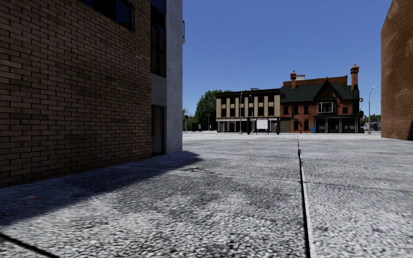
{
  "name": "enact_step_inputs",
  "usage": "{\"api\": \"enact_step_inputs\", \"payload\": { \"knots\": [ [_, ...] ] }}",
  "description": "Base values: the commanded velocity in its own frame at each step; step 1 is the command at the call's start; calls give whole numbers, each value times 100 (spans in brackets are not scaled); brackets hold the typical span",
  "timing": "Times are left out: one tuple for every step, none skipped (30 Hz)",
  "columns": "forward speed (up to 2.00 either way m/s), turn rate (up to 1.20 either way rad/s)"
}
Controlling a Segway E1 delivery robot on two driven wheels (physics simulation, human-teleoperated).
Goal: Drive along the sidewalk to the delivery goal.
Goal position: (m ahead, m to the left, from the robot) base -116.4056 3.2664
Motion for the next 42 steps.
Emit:
{"api": "enact_step_inputs", "payload": {
  "knots": [
    [0, 0],
    [0, 0],
    [0, 0],
    [0, 0],
    [0, 0],
    [0, 0],
    [0, 0],
    [0, 0],
    [0, 0],
    [0, 0],
    [0, 0],
    [0, 0],
    [0, -4],
    [0, -4],
    [0, -21],
    [13, -30],
    [40, -36],
    [94, -40],
    [116, -48],
    [132, -53],
    [145, -56],
    [145, -56],
    [149, -57],
    [151, -57],
    [152, -57],
    [152, -57],
    [152, -57],
    [152, -57],
    [153, -57],
    [153, -57],
    [153, -57],
    [153, -57],
    [153, -57],
    [154, -57],
    [156, -57],
    [159, -57],
    [159, -57],
    [163, -57],
    [164, -57],
    [165, -57],
    [165, -57],
    [165, -57]
  ]
}}
